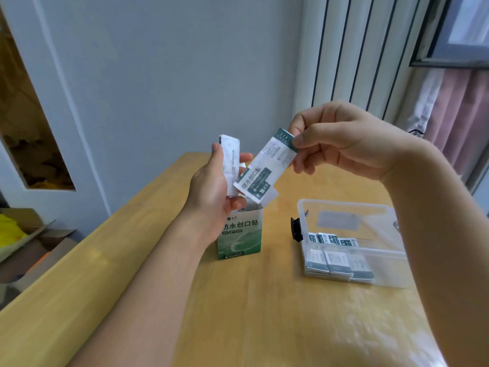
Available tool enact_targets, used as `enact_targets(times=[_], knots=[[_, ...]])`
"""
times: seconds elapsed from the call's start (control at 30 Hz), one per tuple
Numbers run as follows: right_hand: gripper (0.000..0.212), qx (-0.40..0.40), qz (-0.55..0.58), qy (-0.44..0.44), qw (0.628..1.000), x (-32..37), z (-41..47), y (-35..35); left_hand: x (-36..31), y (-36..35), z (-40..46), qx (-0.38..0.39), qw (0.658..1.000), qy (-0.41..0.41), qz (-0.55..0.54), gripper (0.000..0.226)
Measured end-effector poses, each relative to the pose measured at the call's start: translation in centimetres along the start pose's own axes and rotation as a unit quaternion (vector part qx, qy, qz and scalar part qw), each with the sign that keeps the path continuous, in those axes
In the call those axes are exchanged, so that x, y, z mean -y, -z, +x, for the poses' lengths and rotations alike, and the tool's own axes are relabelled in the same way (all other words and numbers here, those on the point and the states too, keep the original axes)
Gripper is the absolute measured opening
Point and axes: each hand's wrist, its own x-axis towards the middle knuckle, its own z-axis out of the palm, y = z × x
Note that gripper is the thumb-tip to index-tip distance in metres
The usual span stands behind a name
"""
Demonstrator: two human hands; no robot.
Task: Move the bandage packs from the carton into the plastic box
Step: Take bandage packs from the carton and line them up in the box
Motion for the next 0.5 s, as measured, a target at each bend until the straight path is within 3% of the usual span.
enact_targets(times=[0.13,0.3,0.5], knots=[[0.016,0.009,-0.073,-0.050,0.996,-0.4,0.1,0.2,0.3,-1.1,-0.9,0.117,0.989,0.080,-0.039,0.053],[0.012,-0.034,-0.196,-0.082,0.977,-0.1,0.0,-0.1,1.4,-1.7,-1.2,0.173,0.978,0.116,-0.009,0.055],[0.015,-0.112,-0.257,-0.137,0.950,0.2,-0.1,-0.4,1.9,-2.1,-1.1,0.143,0.987,0.034,0.067,0.053]])
